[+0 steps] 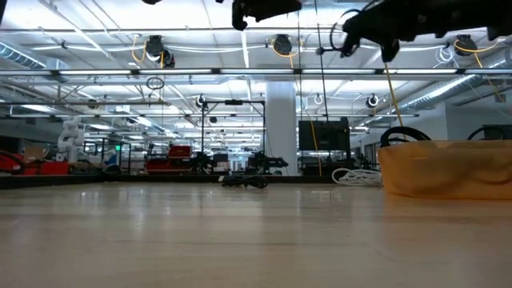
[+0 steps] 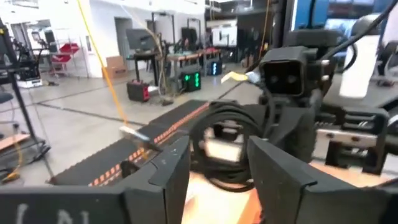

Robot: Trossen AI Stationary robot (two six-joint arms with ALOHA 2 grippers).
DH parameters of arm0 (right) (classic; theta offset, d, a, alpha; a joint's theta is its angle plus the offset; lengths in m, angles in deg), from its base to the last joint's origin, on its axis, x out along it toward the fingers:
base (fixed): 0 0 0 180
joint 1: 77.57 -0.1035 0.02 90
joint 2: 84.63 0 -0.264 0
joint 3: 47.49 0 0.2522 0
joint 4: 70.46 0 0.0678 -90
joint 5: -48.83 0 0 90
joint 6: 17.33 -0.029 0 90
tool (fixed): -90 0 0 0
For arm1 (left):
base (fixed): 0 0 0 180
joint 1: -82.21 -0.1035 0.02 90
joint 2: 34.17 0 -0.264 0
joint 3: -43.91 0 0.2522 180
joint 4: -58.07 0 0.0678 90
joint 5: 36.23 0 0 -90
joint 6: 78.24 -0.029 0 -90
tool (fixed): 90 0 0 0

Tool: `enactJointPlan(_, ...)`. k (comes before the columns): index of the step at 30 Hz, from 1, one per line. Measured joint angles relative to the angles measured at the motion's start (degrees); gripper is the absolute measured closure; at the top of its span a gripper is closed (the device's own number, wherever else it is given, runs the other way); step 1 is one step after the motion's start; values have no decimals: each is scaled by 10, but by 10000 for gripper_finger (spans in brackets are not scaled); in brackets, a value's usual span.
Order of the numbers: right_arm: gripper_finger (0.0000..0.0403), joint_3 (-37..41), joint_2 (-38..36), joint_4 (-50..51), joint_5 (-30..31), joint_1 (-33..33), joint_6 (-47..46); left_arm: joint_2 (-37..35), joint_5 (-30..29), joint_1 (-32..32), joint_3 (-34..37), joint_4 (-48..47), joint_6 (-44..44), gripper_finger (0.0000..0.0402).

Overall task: Pick and place USB-C Cables
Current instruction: Put the bottom black charger cable into the orange bin

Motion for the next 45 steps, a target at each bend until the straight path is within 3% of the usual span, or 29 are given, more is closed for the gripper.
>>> enactJointPlan(5, 389, 0, -75, 174, -12, 0, -65, -16, -7, -15, 0, -132, 11, 229)
enactJointPlan(12, 386, 0, -106, 352, -143, -2, -212, -13, -11, -64, 1, -296, 119, 229)
enactJointPlan(16, 387, 0, -105, 436, -174, -10, -265, -10, -11, -89, 0, -347, 168, 229)
enactJointPlan(19, 387, 0, -109, 474, -210, -16, -292, -11, -11, -101, 0, -369, 180, 229)
enactJointPlan(25, 387, 0, -135, 449, -322, -22, -319, -11, -10, -115, 0, -404, 194, 229)
enactJointPlan(29, 387, 0, -151, 529, -314, -22, -320, -11, -10, -116, 0, -412, 194, 229)
enactJointPlan(37, 384, 0, -154, 660, -232, -22, -308, -11, -10, -115, 0, -411, 193, 229)
enactJointPlan(42, 343, 0, -154, 666, -227, -22, -310, -11, -8, -120, 0, -419, 170, 229)
enactJointPlan(45, 312, 0, -154, 665, -227, -22, -327, -3, 29, -135, 0, -429, 164, 229)
